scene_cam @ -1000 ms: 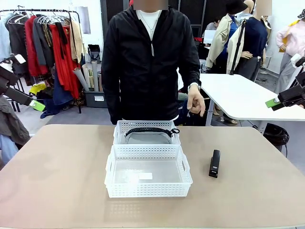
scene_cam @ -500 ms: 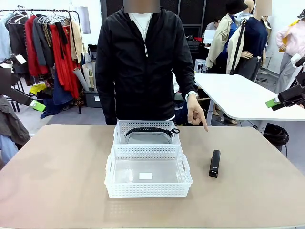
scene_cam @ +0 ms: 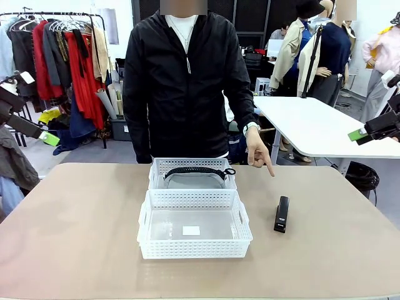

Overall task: Distribute items into two baskets.
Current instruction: Pick up the Stapler that the person points to.

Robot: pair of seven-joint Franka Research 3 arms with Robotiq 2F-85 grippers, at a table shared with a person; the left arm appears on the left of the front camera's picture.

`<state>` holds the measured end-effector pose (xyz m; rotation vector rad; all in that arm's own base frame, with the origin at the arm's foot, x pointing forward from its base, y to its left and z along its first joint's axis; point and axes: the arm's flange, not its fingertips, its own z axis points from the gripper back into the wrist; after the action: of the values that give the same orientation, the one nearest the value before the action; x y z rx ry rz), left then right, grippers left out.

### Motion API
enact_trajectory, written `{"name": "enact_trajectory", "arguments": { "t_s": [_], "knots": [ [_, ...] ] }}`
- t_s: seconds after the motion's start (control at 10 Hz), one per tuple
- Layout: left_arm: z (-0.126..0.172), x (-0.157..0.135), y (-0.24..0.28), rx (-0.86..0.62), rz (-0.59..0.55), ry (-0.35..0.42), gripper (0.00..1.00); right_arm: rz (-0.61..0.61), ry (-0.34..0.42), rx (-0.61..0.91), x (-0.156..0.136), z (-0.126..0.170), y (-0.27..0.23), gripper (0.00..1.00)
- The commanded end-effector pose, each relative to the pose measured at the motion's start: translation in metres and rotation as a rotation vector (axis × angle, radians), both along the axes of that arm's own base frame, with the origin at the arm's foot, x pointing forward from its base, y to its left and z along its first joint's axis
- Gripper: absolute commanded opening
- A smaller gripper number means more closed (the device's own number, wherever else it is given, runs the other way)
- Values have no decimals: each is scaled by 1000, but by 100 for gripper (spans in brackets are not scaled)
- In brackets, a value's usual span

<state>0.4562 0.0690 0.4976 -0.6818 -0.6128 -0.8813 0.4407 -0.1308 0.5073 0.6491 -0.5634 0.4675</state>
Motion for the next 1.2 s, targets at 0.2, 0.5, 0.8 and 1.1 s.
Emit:
{"name": "enact_trajectory", "arguments": {
  "t_s": [0.2,0.5,0.8,1.1],
  "knots": [
    [3,1,1,0,1,-2,100,46,18,-77,8,9,17,100],
    [3,1,1,0,1,-2,100,20,155,-79,-14,24,39,100],
    [3,1,1,0,1,-2,100,-61,325,-188,-26,43,66,100],
    [3,1,1,0,1,-2,100,-160,467,-274,-23,44,103,100]
  ]
}}
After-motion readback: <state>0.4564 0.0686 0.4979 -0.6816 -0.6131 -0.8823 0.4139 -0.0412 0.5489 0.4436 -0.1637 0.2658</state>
